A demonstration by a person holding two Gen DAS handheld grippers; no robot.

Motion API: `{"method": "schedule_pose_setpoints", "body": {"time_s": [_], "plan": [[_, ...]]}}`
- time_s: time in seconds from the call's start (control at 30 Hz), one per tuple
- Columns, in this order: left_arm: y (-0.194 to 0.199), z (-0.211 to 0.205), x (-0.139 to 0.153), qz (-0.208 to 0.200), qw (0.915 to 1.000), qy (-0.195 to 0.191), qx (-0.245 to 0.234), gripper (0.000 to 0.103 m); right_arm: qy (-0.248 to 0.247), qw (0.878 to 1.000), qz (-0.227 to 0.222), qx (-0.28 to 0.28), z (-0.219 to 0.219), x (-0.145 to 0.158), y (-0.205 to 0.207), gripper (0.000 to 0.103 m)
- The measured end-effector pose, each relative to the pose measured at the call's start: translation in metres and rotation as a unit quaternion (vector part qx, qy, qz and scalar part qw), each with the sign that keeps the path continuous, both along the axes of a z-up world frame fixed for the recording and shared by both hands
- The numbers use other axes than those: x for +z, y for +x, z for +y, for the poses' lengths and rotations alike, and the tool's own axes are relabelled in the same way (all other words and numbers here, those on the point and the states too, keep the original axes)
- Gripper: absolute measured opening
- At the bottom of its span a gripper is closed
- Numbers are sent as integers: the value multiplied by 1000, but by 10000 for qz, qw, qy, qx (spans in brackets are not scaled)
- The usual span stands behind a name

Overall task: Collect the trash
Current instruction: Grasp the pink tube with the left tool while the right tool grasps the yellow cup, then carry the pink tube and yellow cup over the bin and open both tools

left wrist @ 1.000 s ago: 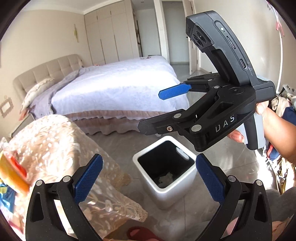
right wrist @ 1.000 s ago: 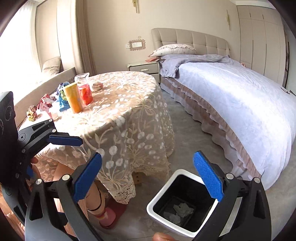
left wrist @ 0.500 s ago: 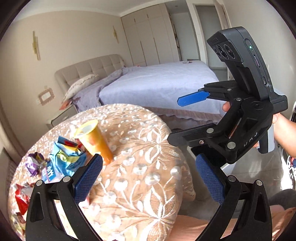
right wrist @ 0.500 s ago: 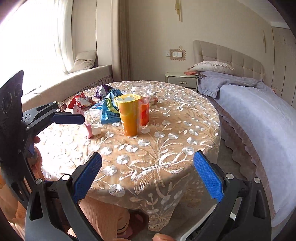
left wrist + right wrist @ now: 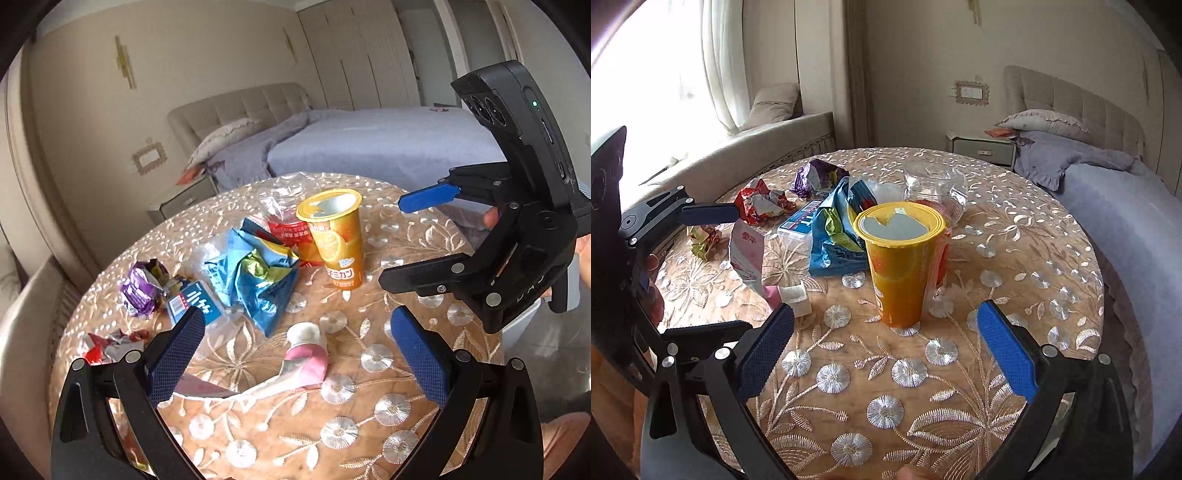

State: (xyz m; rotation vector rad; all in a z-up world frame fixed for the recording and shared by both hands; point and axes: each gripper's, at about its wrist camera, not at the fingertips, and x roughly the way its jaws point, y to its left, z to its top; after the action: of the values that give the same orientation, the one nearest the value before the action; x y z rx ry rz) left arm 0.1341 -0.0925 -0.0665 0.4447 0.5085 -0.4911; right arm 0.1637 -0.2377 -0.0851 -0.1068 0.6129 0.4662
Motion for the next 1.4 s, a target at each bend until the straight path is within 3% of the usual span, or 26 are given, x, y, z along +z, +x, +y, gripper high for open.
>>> {"method": "schedule_pose_setpoints", "body": {"time_s": [0.3, 0.43, 0.5, 0.53, 0.57, 0.6, 0.63, 0.67, 0.83, 1.1, 1.4], "plan": [[37, 10, -20, 576, 9982, 171, 73, 98, -38, 9991, 415, -77, 12, -16, 43, 99], [55, 13, -32, 1046, 9942, 239, 119, 97, -130, 9984, 540, -65, 21, -18, 55, 99], [60, 15, -35, 1266, 9916, 248, 104, 87, -152, 9984, 533, -115, 23, -18, 59, 99], [62, 14, -37, 1359, 9903, 271, 116, 68, -138, 9982, 579, -91, 24, -18, 61, 97], [63, 14, -40, 1463, 9887, 298, 119, 54, -117, 9980, 616, -78, 25, -18, 62, 87], [64, 15, -39, 1502, 9884, 219, 80, 47, -117, 9978, 651, -61, 26, -18, 64, 77], [63, 15, -40, 1483, 9885, 272, 114, 35, -147, 9975, 692, -42, 27, -18, 65, 57], [61, 14, -40, 1423, 9892, 317, 123, 28, -190, 9975, 676, -99, 27, -19, 65, 45], [36, 6, -36, 1009, 9933, 538, 172, 29, -92, 9981, 598, -69, 22, -12, 52, 45], [-8, -14, -12, 491, 9966, 610, 255, 29, -157, 9998, 149, -24, 4, 15, -3, 45], [-51, -74, 11, 113, 9970, 690, -344, 29, -149, 9991, -160, -375, -51, 29, -66, 45]]}}
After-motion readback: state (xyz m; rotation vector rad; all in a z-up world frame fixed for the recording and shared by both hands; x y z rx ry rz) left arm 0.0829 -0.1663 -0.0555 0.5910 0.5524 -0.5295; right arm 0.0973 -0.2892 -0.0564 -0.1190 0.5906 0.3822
